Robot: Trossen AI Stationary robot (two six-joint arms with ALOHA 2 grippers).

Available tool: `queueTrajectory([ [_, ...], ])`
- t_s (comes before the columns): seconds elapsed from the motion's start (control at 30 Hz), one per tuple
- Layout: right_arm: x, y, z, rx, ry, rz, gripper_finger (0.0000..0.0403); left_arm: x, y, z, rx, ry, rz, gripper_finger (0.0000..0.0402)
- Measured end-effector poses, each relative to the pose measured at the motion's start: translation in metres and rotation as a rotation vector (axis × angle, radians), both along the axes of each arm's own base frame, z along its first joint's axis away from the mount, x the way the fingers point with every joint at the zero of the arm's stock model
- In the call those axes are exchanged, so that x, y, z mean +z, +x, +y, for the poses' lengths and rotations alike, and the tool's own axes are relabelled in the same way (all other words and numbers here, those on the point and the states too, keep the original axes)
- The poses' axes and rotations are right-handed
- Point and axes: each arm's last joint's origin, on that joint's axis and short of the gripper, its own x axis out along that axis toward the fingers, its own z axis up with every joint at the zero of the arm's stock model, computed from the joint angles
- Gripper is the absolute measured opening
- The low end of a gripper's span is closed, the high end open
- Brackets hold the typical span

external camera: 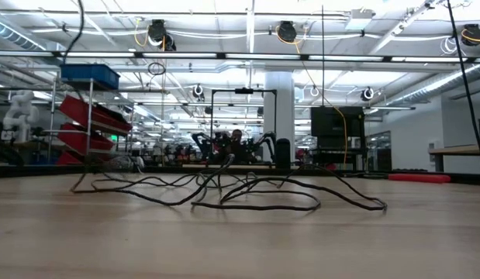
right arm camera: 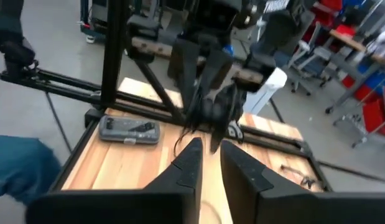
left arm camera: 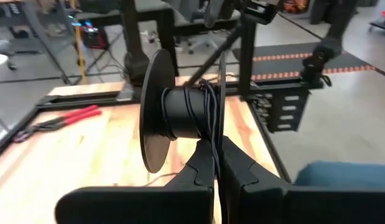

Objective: Coil cords
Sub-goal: Coil the black wire onto the spool

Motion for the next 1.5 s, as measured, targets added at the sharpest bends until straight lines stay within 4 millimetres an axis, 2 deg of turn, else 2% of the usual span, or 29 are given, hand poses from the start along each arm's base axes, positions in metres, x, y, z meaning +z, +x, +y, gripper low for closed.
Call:
queueTrajectory([
  [0.2, -0.004, 0.019, -0.006, -0.034, -0.002, -0.052, 0.0094, -0.001, 0.0, 0.0, -0.015, -0.033, 0.01, 0.0002],
  [0.37, -0.005, 0.025, -0.015, -0.077, 0.071, -0.061, 0.0129, 0.0, 0.002, 0.002, 0.015, -0.044, 0.007, 0.0001],
  [0.53, -0.005, 0.028, -0.021, -0.099, 0.104, -0.065, 0.0145, 0.0, 0.005, 0.006, 0.05, -0.046, 0.002, 0.0001],
  [0.73, -0.007, 0.029, -0.018, -0.047, 0.113, -0.046, 0.0145, 0.0, 0.006, 0.008, 0.068, -0.038, -0.001, 0.0001],
  [1.23, -0.02, 0.047, -0.035, -0.096, 0.116, -0.018, 0.0144, 0.0, 0.006, 0.008, 0.068, -0.015, -0.005, 0.0001],
  [1.5, -0.02, 0.048, -0.034, -0.043, 0.152, -0.007, 0.0088, 0.0, 0.006, 0.008, 0.073, -0.015, -0.007, 0.0002],
])
